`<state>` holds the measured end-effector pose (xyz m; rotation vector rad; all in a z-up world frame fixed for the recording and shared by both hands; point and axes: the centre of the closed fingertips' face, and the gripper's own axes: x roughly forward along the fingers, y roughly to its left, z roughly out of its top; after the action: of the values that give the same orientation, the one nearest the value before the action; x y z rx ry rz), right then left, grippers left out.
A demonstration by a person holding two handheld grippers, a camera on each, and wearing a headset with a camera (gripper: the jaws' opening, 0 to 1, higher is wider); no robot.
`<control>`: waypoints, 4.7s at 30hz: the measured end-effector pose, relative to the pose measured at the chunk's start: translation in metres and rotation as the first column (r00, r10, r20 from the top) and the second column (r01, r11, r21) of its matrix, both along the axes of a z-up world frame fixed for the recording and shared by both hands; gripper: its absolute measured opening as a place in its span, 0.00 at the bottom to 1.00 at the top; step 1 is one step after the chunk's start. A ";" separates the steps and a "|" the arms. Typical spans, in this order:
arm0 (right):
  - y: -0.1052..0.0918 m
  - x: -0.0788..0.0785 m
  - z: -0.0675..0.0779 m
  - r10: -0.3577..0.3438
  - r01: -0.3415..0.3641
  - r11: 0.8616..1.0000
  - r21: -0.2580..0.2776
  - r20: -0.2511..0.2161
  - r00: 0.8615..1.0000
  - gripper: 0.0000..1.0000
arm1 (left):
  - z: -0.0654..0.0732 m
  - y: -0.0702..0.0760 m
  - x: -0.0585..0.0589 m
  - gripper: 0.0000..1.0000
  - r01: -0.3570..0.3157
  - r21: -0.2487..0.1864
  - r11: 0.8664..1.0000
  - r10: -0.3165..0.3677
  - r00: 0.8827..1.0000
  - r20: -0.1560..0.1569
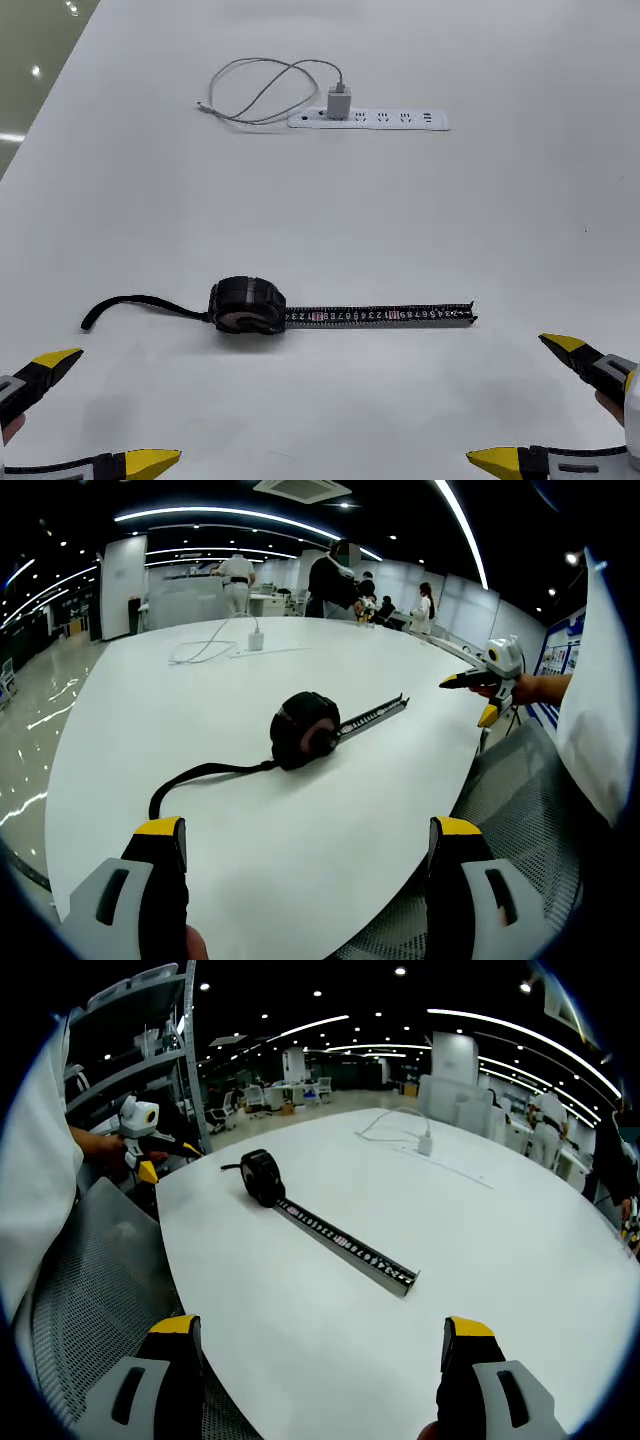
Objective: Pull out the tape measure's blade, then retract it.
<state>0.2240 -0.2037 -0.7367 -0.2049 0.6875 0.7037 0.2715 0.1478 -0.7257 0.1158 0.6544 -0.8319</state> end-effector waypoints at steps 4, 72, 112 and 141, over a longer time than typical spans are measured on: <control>0.000 0.000 0.000 0.002 -0.002 1.000 0.000 -0.001 1.000 0.99 | 0.001 0.001 0.001 0.99 -0.005 -0.002 1.000 0.005 1.000 0.000; 0.002 0.016 0.003 0.013 -0.013 1.000 0.017 0.009 1.000 0.97 | 0.001 -0.051 0.028 0.98 -0.067 -0.067 0.996 0.066 0.998 -0.023; -0.011 0.038 -0.001 0.007 -0.007 1.000 0.014 0.019 1.000 0.95 | -0.010 -0.106 0.069 0.95 -0.062 -0.108 0.992 0.057 0.997 -0.049; -0.014 0.038 -0.004 -0.005 0.004 1.000 0.028 0.009 1.000 0.92 | -0.025 -0.116 0.069 0.92 -0.106 -0.150 0.983 0.091 0.990 -0.105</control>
<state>0.2623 -0.2173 -0.7409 -0.1804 0.6692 0.7075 0.3409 0.0317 -0.7506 -0.0983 0.6795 -0.7929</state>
